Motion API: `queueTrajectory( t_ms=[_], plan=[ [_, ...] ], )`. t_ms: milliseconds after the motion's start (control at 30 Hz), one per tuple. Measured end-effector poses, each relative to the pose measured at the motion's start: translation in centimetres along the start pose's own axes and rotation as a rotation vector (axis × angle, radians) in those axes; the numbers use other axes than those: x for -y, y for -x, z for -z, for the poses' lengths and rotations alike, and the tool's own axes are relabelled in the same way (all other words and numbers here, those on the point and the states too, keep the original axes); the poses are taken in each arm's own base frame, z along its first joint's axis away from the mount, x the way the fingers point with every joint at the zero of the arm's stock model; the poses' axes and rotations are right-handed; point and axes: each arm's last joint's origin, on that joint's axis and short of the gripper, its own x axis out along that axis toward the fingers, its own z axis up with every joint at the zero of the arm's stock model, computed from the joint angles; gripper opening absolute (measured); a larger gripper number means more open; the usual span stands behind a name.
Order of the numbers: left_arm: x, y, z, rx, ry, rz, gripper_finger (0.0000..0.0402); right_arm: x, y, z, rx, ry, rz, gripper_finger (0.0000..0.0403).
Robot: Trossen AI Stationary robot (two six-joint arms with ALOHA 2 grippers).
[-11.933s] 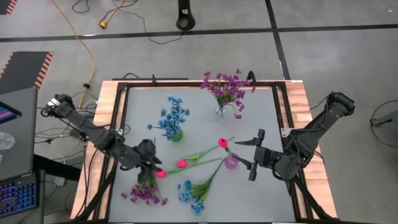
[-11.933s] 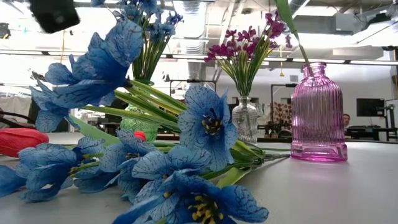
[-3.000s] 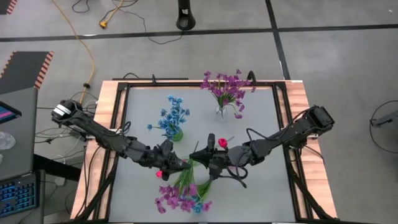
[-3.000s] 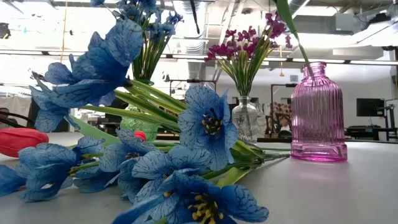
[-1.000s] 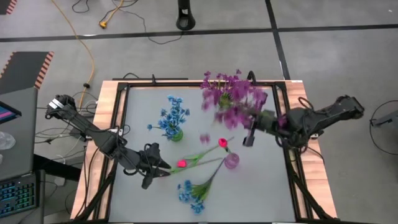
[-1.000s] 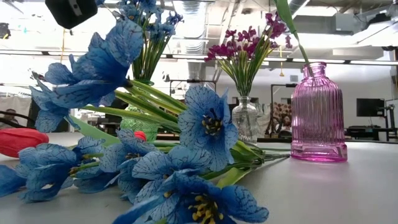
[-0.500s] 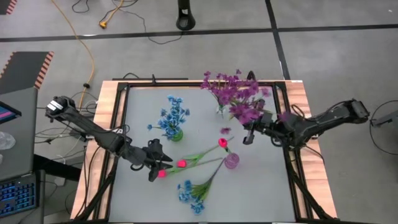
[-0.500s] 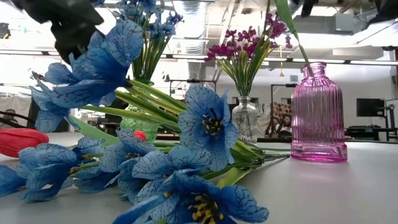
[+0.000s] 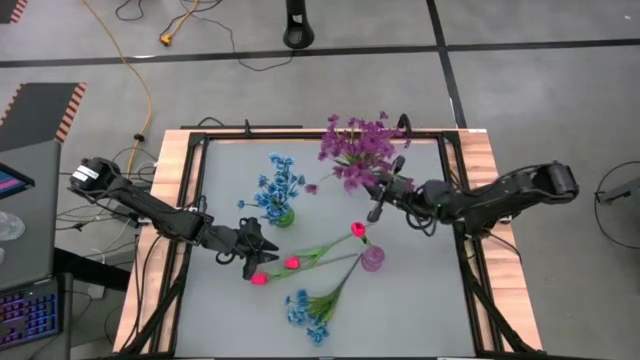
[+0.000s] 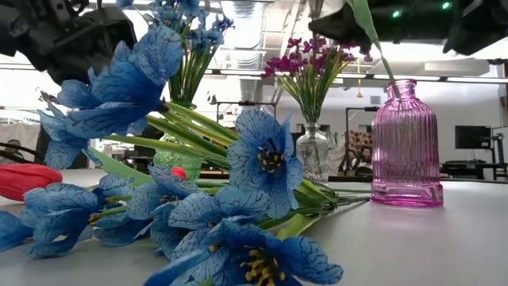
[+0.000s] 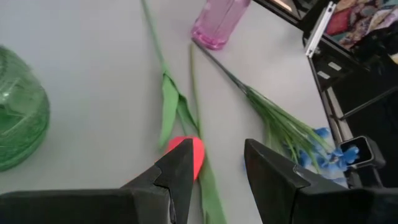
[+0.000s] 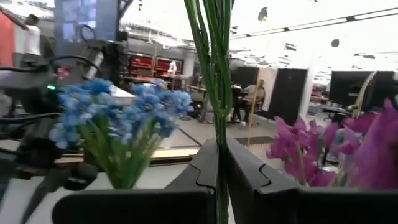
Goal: Sort flowers into vase by color
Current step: Put the purple flowers into the transparent flower vase
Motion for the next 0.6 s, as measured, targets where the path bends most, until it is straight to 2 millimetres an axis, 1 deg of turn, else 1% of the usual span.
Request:
queueTrajectory(
  t_ms=[100, 333, 467, 600],
  plan=[
    [-0.1, 0.0, 0.1, -0.002, 0.000, -0.004, 0.0129, 0.7, -0.7, 0.7, 0.000, 0.008, 0.043, 0.0042],
    [-0.1, 0.0, 0.1, 0.002, 0.000, -0.004, 0.0129, 2.1, -1.8, 2.6, -0.062, 0.049, 0.111, 0.0042],
    [-0.1, 0.0, 0.1, 0.003, 0.000, -0.006, 0.0129, 2.6, -2.2, 3.4, -0.080, 0.061, 0.136, 0.0042],
    [-0.1, 0.0, 0.1, 0.003, 0.000, -0.006, 0.0129, 2.8, -2.4, 3.7, -0.094, 0.067, 0.147, 0.0042]
  ],
)
